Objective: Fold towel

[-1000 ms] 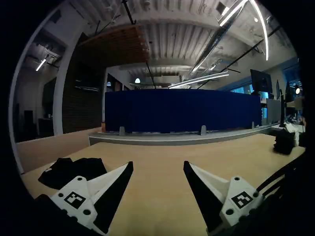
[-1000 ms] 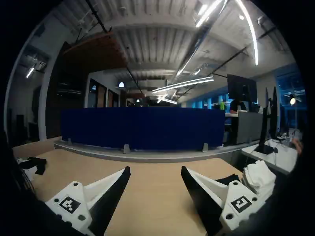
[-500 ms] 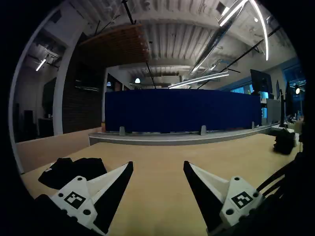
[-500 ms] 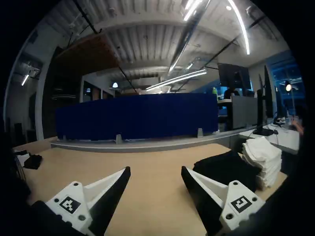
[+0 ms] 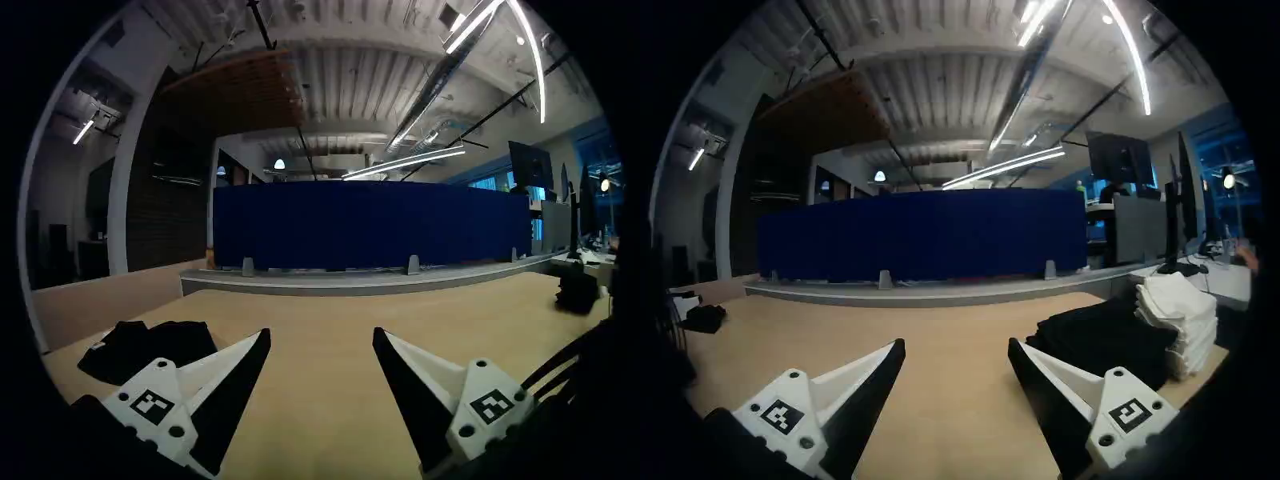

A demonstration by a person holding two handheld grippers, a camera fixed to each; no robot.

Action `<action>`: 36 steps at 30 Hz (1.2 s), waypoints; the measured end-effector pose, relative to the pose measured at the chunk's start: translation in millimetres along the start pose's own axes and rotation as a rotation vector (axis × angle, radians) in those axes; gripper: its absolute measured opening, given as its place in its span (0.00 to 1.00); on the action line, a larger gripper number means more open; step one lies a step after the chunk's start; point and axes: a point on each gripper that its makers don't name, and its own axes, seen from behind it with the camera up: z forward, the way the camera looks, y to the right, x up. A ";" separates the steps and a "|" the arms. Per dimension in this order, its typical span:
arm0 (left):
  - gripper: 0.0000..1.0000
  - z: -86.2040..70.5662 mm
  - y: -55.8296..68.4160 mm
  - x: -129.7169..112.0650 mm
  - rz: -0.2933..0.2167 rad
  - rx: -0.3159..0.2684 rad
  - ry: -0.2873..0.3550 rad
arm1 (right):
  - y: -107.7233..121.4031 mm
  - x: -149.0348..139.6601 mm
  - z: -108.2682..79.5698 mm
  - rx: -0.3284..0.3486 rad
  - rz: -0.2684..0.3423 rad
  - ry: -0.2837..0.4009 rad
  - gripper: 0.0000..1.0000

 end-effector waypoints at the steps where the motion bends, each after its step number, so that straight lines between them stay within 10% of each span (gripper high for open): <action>1: 0.94 -0.1 -0.1 0.0 0.000 0.000 0.000 | -0.9 -1.2 -0.3 0.001 -0.002 0.000 1.00; 36: 0.95 0.4 -0.2 0.1 0.000 0.000 0.000 | -2.9 -2.7 -3.3 0.001 -0.044 0.011 1.00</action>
